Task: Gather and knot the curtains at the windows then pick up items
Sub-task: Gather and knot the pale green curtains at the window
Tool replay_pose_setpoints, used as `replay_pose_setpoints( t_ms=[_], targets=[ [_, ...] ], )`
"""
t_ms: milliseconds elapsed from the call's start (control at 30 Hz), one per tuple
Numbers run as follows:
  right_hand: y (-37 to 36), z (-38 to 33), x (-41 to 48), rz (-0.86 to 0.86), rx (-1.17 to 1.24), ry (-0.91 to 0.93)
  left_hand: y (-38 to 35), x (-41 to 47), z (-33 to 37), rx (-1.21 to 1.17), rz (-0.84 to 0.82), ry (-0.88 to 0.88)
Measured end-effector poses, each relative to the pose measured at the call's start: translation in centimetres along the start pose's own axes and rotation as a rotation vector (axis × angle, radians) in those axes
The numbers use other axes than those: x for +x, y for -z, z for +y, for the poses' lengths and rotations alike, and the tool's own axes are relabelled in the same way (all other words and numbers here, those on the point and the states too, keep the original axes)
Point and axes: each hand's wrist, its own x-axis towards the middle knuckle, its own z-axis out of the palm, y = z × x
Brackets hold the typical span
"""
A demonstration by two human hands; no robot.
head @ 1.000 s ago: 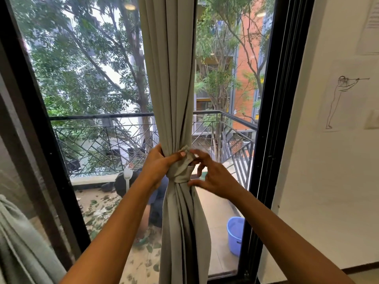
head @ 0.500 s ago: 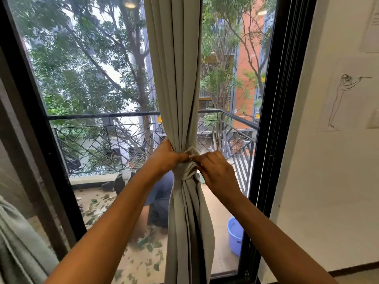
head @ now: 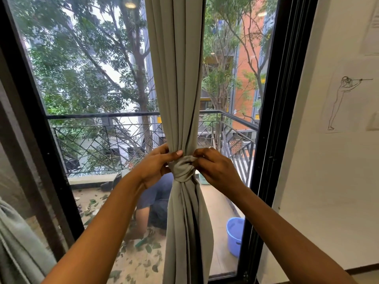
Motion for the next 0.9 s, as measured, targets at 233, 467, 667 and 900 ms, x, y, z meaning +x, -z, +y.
replay_pose_setpoints(
  t_ms=[233,467,667,900],
  targets=[
    [0.6,-0.5,0.8,-0.018,0.137,-0.021,0.1,-0.1,-0.4,-0.055,0.059,-0.035],
    [0.8,0.4,1.3,-0.112,0.311,-0.198,-0.4,-0.5,0.0,0.097,0.168,-0.078],
    [0.2,-0.2,1.0,-0.079,0.429,-0.261,-0.9,-0.6,-0.4,0.150,0.219,-0.126],
    [1.0,-1.1,1.9,-0.107,0.763,-0.450,-1.7,-0.7,-1.1,0.133,0.192,-0.206]
  ],
)
